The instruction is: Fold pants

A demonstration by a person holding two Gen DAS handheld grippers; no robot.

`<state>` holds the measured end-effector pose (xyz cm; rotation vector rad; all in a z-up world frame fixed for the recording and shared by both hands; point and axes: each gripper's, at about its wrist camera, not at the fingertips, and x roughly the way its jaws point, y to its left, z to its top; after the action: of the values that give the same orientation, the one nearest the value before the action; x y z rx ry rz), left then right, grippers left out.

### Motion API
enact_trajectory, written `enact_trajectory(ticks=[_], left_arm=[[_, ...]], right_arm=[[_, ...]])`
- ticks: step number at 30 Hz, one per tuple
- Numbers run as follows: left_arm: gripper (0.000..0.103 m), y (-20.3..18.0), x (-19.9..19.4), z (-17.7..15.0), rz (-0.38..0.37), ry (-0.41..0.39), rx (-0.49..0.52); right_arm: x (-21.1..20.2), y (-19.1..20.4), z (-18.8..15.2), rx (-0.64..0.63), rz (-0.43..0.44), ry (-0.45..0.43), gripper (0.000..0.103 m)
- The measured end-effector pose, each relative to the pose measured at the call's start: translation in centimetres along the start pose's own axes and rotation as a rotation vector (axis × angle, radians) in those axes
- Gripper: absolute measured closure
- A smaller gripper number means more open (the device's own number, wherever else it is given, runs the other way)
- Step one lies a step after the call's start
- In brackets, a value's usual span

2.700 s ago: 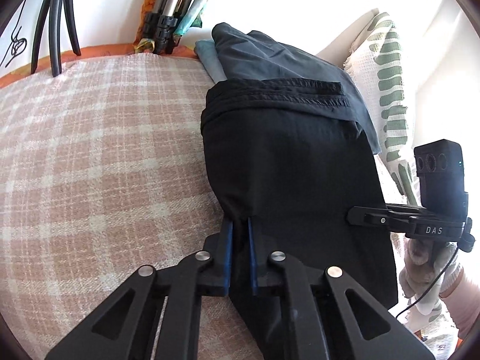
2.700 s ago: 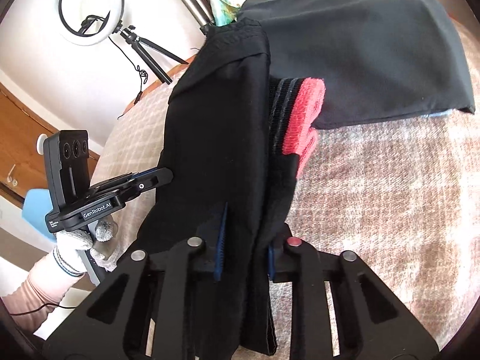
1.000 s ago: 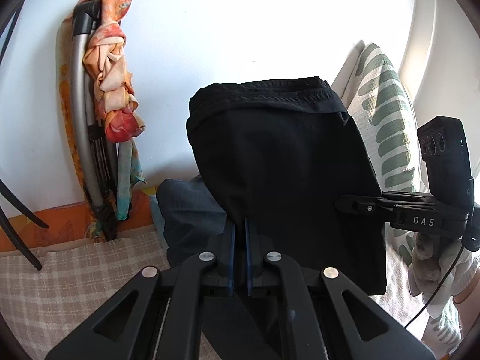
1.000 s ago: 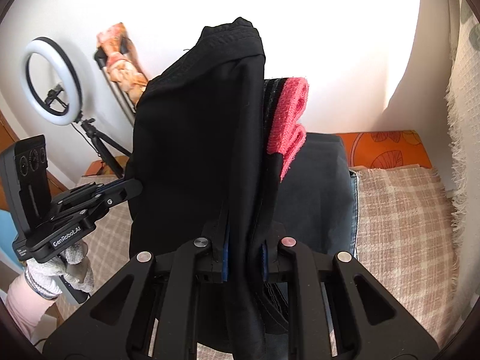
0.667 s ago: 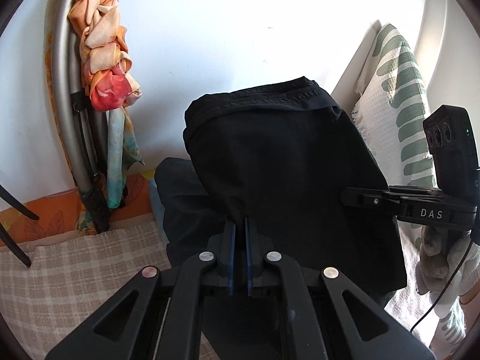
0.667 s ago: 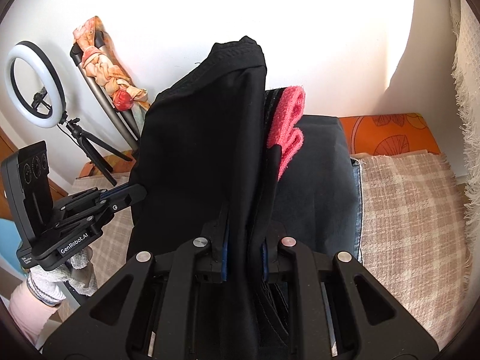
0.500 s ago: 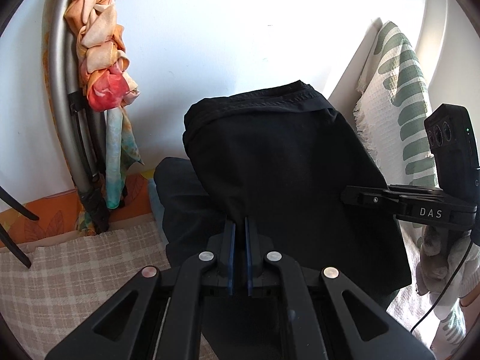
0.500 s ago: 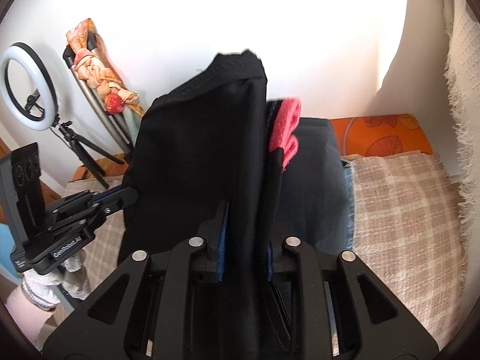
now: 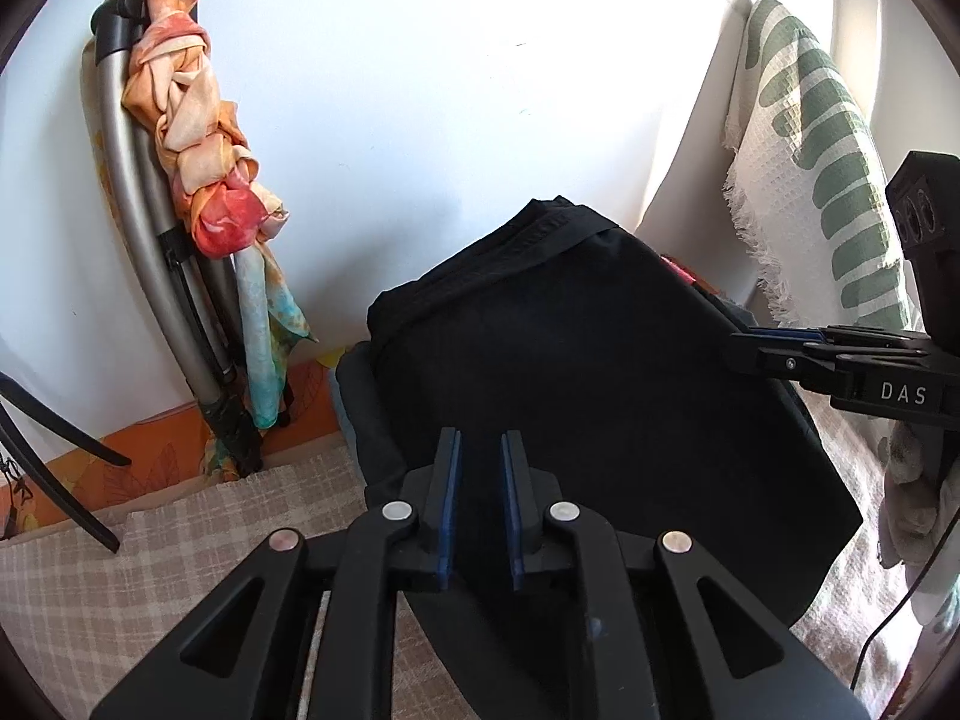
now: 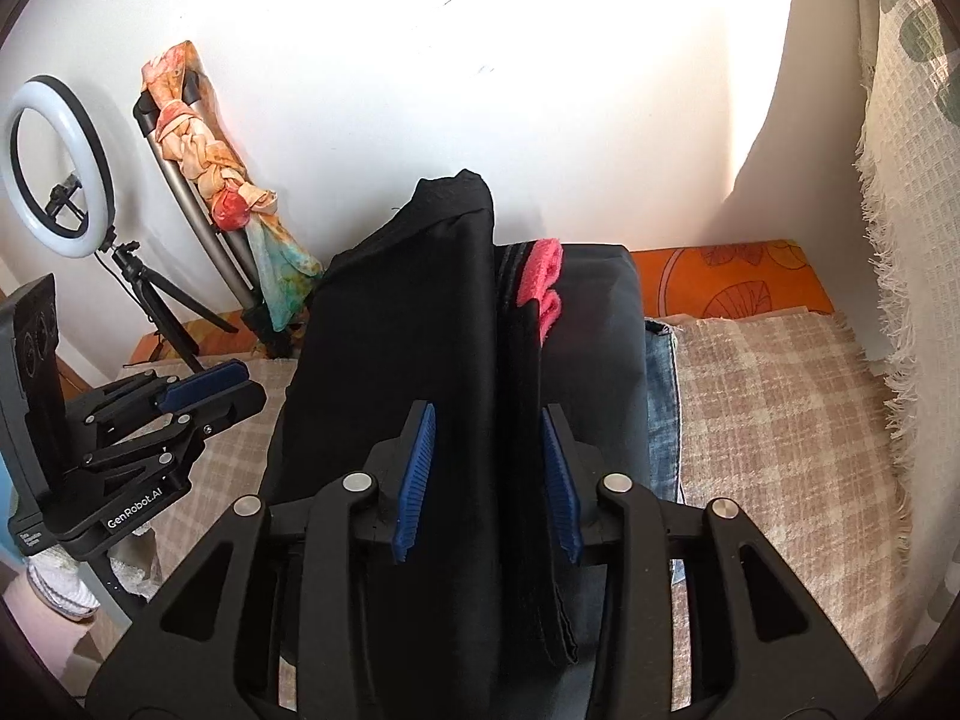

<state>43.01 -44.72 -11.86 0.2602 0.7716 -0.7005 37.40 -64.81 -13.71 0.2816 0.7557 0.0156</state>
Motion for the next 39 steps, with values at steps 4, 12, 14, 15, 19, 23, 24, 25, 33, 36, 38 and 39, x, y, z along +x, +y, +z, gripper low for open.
enact_trajectory(ticks=[4,12,14,15,19,23,24,25,33,36,38,39], left_arm=[[0.062,-0.3,-1.4,-0.3,-0.003,-0.03,0.015],[0.024,-1.5,-4.0,-1.2,0.048,-0.015,0.014],[0.024,-1.6,-4.7,-1.5,0.054,-0.005,0.017],[0.024,-1.7,-5.3,-1.8,0.066,-0.014,0.024],[0.024,-2.0,-7.4,-2.4,0.077,-0.031,0.032],[0.024,-2.2,-9.7,-2.8,0.069,-0.048,0.021],[0.024,-2.3,-10.3,-3.0,0.07,-0.054,0.021],[0.024,-2.4,-11.1,-3.2,0.071,-0.061,0.022],[0.024,-3.3,-16.5,-5.2,0.064,-0.1,0.017],[0.024,-3.7,-18.7,-6.6,0.071,-0.123,0.021],[0.024,-4.0,-20.0,-7.4,0.079,-0.147,0.028],[0.024,-4.1,-20.6,-7.9,0.084,-0.155,0.029]], right_arm=[[-0.8,0.7,-0.7,-0.004,0.009,-0.006,0.05],[-3.8,2.1,-1.9,-0.012,-0.013,-0.04,0.021],[-4.6,2.5,-2.2,-0.011,-0.025,-0.041,0.02],[-4.9,2.7,-2.4,-0.014,-0.039,-0.042,0.02],[-6.5,3.5,-3.1,-0.015,-0.06,-0.053,0.02],[-8.4,4.6,-3.9,-0.023,-0.083,-0.07,0.02],[-8.8,4.9,-4.0,-0.025,-0.087,-0.075,0.02],[-9.3,5.2,-4.2,-0.025,-0.089,-0.079,0.02],[-13.6,8.5,-6.7,-0.042,-0.107,-0.138,0.016],[-15.1,10.0,-8.2,-0.055,-0.091,-0.18,0.0],[-16.2,11.0,-9.4,-0.067,-0.09,-0.202,0.0],[-16.6,11.4,-9.9,-0.07,-0.091,-0.208,0.0]])
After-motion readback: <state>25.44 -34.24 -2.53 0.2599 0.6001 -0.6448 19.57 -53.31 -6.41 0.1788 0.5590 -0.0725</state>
